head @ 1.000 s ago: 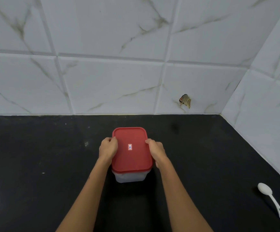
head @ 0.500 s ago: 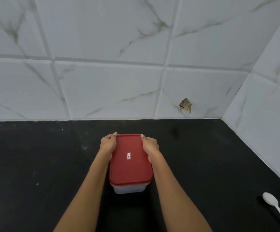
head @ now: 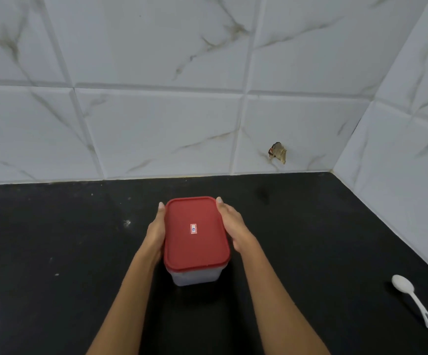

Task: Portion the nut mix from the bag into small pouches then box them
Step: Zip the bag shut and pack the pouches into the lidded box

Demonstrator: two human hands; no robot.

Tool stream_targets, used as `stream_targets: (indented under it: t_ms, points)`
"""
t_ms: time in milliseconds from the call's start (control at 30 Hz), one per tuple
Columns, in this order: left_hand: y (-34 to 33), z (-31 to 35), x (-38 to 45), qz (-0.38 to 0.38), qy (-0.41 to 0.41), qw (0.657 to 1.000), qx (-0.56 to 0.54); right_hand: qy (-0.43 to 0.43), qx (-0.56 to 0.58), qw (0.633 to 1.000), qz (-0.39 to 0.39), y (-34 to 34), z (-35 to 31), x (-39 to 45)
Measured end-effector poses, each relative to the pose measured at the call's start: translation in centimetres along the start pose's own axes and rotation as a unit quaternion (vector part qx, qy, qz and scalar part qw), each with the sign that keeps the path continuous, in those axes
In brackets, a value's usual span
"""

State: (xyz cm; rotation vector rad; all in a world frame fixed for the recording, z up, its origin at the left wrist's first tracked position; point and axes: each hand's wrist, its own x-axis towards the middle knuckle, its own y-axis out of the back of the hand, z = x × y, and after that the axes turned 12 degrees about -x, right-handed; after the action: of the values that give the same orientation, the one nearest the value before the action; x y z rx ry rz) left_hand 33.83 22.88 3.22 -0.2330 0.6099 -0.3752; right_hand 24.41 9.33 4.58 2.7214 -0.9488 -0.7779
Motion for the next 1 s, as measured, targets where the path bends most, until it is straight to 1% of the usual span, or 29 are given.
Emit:
stream_targets:
  t_ms: [67,167,267,333,433,500,600,733,867,1000]
  points:
    - [0.7,-1.5,-0.6,0.006,-0.002,1.0,-0.014,0.019,0.007,0.999,0.03,-0.1,1.4,-0.9]
    - [1.1,-2.9,-1.4,0.009,-0.007,0.998,-0.057,0.035,0.044,0.997,0.044,-0.3,2.7,-3.0]
    - [1.1,-3.2,-1.9,0.017,-0.026,0.997,-0.072,0.055,0.043,0.996,0.06,-1.0,3.3,-4.4]
    - [1.3,-3.4,-2.2,0.029,-0.043,0.997,-0.059,0.062,0.02,0.994,0.085,-1.6,3.4,-5.0]
    - [1.1,-3.8,-3.3,0.048,-0.096,0.994,-0.025,0.067,0.0,0.991,0.116,-2.3,3.7,-5.8]
    - [0.7,-4.1,-4.0,0.055,-0.125,0.99,-0.024,0.068,-0.005,0.989,0.132,-2.6,3.8,-6.2]
    - [0.3,-4.5,-4.7,0.057,-0.139,0.988,-0.022,0.066,-0.006,0.988,0.138,-2.5,4.1,-6.7]
    - [0.0,-5.2,-5.3,0.052,-0.138,0.989,-0.018,0.056,0.013,0.989,0.137,-1.9,4.8,-7.3]
    - [-1.3,-6.0,-6.4,0.044,-0.143,0.988,-0.024,0.065,0.034,0.986,0.151,-0.5,5.5,-8.3]
    - [-3.2,-6.7,-7.6,0.049,-0.151,0.987,-0.028,0.071,0.024,0.984,0.161,1.5,5.8,-8.8]
